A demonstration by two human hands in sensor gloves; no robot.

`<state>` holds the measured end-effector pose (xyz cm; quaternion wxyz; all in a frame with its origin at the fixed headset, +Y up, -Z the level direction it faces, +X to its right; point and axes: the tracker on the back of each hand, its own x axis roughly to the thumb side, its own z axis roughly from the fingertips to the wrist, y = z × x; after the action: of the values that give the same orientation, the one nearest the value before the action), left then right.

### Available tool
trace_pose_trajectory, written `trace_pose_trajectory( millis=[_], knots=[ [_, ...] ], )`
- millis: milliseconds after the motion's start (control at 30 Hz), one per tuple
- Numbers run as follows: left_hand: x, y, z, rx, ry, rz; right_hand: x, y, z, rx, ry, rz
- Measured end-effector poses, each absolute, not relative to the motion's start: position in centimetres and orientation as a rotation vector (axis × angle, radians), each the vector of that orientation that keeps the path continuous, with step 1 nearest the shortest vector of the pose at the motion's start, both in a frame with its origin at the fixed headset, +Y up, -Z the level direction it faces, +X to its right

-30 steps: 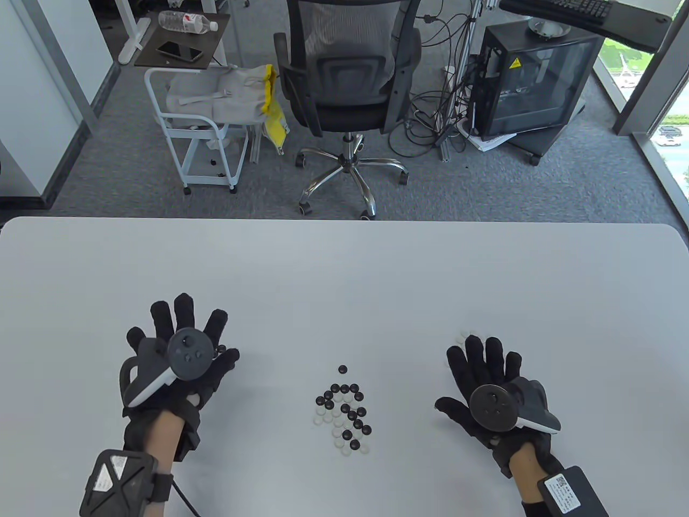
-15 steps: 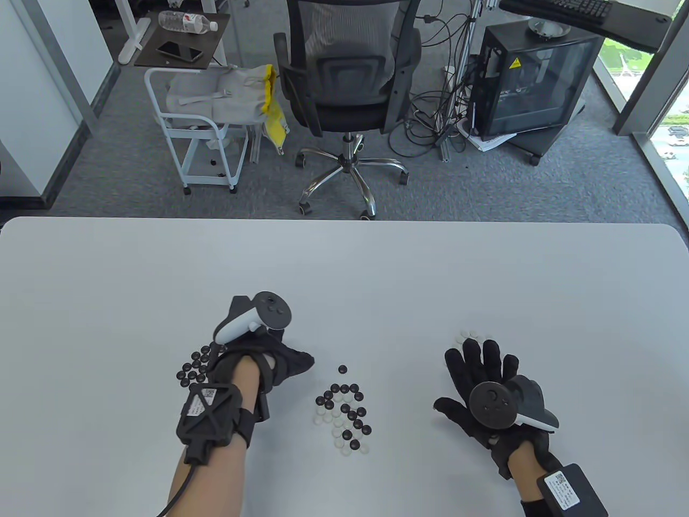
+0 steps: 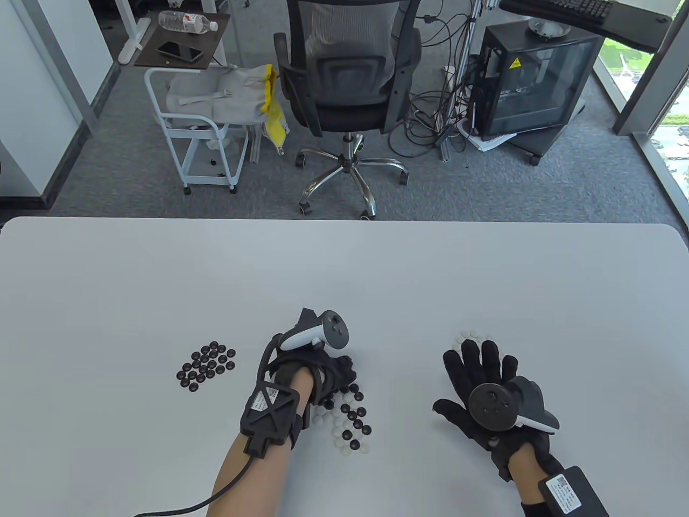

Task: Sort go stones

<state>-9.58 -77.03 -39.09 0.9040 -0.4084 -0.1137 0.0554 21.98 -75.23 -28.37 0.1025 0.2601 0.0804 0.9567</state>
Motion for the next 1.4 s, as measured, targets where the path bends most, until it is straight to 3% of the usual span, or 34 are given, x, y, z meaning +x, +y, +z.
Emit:
trace_pose_trajectory(
  millis=[300,467,700,867,1100,1233,1400],
  knots=[
    [-18.9,-75.8,-39.9,-0.807,0.064,-0.039,21.9,-75.3,-28.3,0.767,0.26,2.829],
    [-22.3,-75.5,-39.3,-0.809,0.144,-0.053,21.9,-75.3,-28.3,0.758,0.28,2.832],
    [-24.0,-75.4,-38.8,-0.809,0.177,-0.044,21.7,-75.4,-28.4,0.755,0.306,2.836],
    [-23.0,-73.5,-38.2,-0.753,0.074,0.018,21.7,-75.4,-28.4,0.752,0.304,2.835],
    [-18.0,-70.6,-34.9,-0.755,-0.285,0.008,21.8,-75.4,-28.4,0.747,0.308,2.832],
    [-15.4,-71.1,-33.3,-0.782,-0.405,0.013,21.8,-75.3,-28.3,0.746,0.312,2.831],
    [-13.6,-73.0,-33.0,-0.814,-0.449,0.014,21.7,-75.4,-28.3,0.749,0.315,2.827]
  ],
)
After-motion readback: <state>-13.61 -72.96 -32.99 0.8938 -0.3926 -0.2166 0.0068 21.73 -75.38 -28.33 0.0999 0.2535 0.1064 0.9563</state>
